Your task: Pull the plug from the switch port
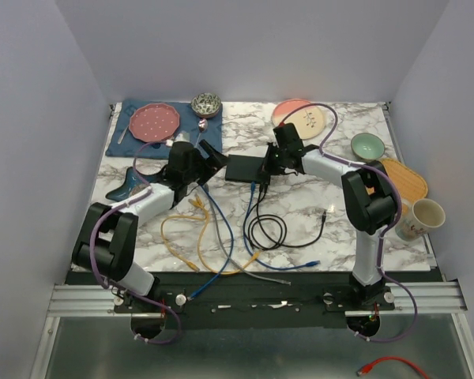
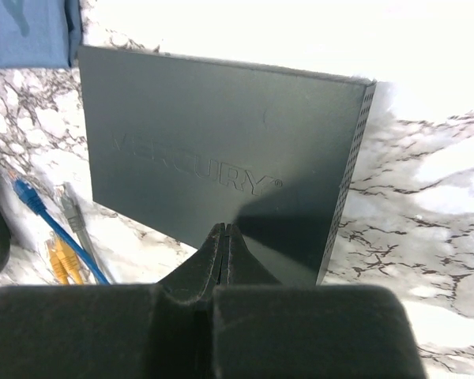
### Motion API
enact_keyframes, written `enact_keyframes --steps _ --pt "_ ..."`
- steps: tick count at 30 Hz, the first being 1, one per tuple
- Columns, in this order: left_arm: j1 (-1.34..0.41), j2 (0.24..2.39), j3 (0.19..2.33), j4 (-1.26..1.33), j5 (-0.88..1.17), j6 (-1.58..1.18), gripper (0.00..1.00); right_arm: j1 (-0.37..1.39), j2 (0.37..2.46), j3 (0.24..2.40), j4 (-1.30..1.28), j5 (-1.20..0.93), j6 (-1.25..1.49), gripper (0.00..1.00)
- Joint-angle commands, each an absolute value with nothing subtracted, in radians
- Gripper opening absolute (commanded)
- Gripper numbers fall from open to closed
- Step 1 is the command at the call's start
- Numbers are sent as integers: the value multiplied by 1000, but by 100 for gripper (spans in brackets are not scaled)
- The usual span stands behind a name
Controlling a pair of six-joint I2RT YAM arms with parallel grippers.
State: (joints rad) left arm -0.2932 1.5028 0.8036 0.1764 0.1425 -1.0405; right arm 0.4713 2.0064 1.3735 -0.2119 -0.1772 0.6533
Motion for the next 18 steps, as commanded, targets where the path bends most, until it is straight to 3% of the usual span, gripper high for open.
enact_keyframes --steps 1,8,18 --pt "-431 1613 871 354 271 -1065 88 454 2016 1420 -256 -137 643 1" --pt "-518 1807 868 532 325 -1164 71 428 2020 1416 -267 -138 638 1" --pt "-517 1885 836 594 310 -1195 57 419 2037 1407 -268 -150 640 1"
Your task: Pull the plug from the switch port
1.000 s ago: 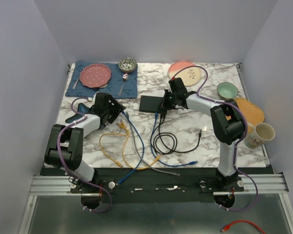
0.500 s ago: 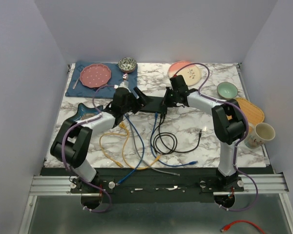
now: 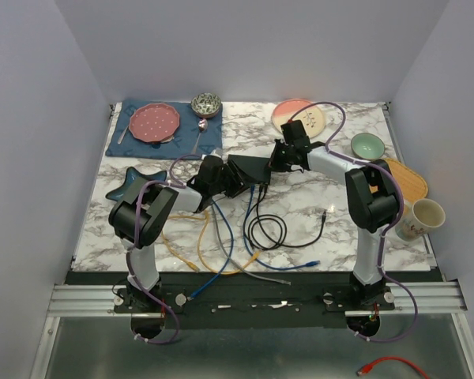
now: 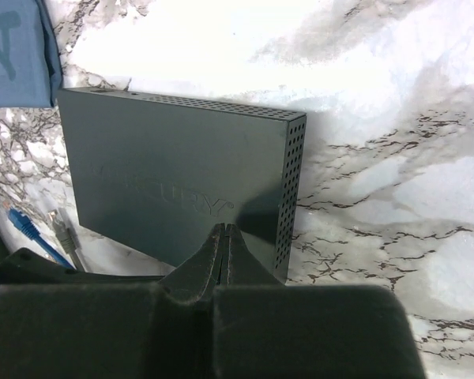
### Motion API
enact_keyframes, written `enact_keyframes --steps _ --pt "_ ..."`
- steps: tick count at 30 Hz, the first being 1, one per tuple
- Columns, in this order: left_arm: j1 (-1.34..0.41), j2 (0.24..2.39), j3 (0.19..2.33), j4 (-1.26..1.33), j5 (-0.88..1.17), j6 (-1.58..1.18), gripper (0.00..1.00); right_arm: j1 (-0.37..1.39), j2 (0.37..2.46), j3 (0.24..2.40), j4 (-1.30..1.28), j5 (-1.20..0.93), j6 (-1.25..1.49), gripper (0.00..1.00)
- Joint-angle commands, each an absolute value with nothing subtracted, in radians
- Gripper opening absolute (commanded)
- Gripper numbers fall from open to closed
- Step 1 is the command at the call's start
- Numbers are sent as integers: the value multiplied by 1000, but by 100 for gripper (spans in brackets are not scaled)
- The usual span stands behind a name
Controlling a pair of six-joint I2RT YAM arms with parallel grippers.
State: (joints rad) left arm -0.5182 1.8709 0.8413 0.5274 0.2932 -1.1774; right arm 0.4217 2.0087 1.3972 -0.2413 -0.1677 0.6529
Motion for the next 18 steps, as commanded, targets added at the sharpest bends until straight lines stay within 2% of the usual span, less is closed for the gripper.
enact_keyframes --steps 1,11,15,18 --pt "-517 1891 835 591 308 -1198 57 419 2039 1407 -268 -152 640 1" --pt "-505 1988 847 574 291 -1249 42 414 2037 1405 -267 -161 641 1" --pt "-499 2003 853 561 288 -1250 42 416 2036 1404 -265 -163 640 1" --pt "-495 2013 851 577 288 -1253 47 414 2039 1404 -264 -166 643 1"
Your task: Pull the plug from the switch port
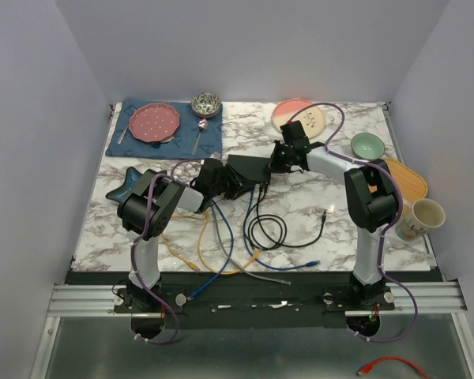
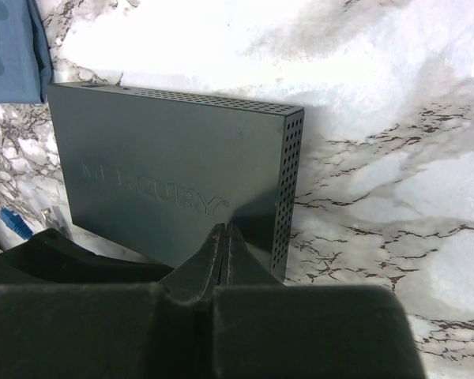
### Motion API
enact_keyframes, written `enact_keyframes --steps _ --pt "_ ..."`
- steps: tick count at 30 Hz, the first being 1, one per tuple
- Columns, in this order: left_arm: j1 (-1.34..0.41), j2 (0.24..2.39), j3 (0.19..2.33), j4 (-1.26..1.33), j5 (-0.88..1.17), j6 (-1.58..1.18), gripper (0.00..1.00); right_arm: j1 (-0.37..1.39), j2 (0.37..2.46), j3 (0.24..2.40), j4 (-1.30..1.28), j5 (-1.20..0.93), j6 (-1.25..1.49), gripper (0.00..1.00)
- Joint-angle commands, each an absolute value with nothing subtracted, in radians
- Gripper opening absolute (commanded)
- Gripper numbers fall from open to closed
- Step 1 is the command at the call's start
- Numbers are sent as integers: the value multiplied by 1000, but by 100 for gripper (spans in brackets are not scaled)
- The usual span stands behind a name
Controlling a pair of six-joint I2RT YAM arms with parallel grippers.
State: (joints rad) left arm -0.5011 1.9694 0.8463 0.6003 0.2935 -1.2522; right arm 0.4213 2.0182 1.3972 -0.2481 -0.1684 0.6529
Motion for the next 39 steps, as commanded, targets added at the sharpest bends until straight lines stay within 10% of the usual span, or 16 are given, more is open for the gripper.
enact_keyframes --steps 1,25,39 --pt "-494 2016 850 587 290 -1261 48 416 2042 1404 -264 -167 644 1" --pt "-476 2097 850 686 293 -1368 29 414 2043 1385 -249 -181 646 1" --pt "-472 2115 822 735 307 -1376 0 420 1982 1330 -203 -202 652 1"
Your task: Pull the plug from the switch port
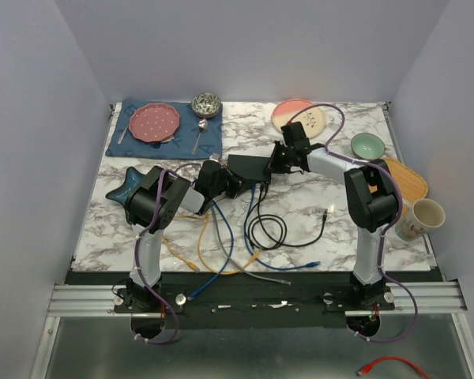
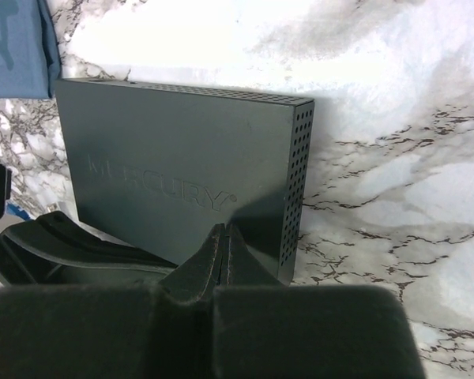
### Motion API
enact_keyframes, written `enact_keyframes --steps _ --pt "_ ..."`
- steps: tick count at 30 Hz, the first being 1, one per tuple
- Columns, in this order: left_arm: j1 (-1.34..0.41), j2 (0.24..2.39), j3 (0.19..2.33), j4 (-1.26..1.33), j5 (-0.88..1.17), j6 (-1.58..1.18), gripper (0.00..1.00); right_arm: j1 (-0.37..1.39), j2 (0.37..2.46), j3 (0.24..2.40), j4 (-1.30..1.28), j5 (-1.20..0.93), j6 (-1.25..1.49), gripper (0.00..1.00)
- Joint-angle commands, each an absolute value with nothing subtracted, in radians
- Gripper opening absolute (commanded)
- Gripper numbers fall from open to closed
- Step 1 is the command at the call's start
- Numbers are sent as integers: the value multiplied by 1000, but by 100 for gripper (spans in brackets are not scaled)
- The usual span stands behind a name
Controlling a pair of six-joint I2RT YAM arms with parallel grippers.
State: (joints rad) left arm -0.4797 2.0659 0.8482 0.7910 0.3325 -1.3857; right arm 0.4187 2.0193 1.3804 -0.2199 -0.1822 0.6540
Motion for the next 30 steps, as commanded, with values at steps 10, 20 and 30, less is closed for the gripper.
enact_keyframes --steps 10,20,30 --pt "-469 2117 819 741 316 -1370 0 492 1962 1264 -195 -193 649 1" --pt "-469 2092 804 729 333 -1351 0 488 2062 1382 -279 -146 634 1" --pt "-468 1918 655 638 333 -1255 0 472 2052 1411 -284 -133 630 1"
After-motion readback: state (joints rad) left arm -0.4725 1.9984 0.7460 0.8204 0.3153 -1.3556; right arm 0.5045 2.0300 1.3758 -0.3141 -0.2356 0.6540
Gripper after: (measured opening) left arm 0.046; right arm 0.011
